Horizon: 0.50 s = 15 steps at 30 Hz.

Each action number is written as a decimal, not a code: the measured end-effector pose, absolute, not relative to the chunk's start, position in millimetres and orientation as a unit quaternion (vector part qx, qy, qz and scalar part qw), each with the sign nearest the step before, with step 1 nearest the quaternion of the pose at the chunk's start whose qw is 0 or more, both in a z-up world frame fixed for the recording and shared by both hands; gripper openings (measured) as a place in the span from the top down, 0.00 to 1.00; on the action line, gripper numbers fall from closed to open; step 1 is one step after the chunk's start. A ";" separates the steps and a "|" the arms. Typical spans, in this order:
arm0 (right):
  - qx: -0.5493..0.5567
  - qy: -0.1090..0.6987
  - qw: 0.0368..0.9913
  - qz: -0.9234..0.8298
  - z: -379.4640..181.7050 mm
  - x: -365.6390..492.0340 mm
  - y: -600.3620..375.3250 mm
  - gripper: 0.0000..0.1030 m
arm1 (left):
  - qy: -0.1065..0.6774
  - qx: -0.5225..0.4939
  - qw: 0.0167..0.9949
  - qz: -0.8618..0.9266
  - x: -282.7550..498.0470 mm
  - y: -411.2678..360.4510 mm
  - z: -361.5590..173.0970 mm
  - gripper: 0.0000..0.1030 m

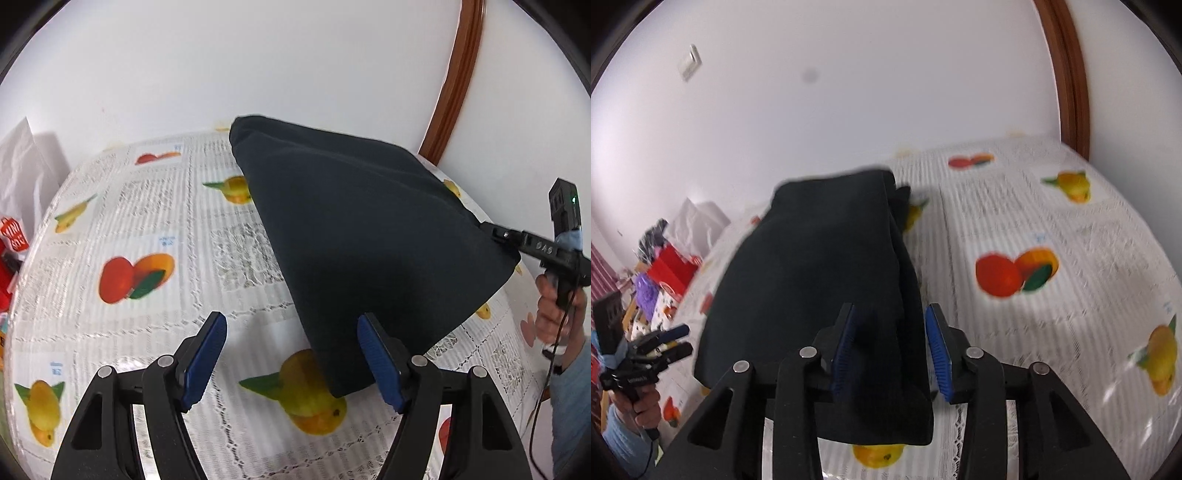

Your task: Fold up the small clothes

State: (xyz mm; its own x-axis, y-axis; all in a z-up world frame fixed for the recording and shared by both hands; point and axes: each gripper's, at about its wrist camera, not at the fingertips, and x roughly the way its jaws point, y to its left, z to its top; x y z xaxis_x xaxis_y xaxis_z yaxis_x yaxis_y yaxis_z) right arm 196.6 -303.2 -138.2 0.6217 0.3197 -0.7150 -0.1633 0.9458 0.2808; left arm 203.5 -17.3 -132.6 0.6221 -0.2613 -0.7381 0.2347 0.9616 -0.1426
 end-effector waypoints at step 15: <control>0.066 0.392 0.914 0.084 -121.6 182.4 -306.6 0.85 | 0.399 -0.018 0.908 -0.124 196.6 -3.9 -118.6 0.31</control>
State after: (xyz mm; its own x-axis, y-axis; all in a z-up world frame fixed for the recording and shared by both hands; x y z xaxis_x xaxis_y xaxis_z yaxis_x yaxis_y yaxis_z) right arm 182.4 -306.6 -121.6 0.6787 0.2055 -0.7051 -0.1021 0.9771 0.1865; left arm 196.6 -3.9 -118.6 0.6513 -0.2391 -0.7201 0.2110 0.9687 -0.1308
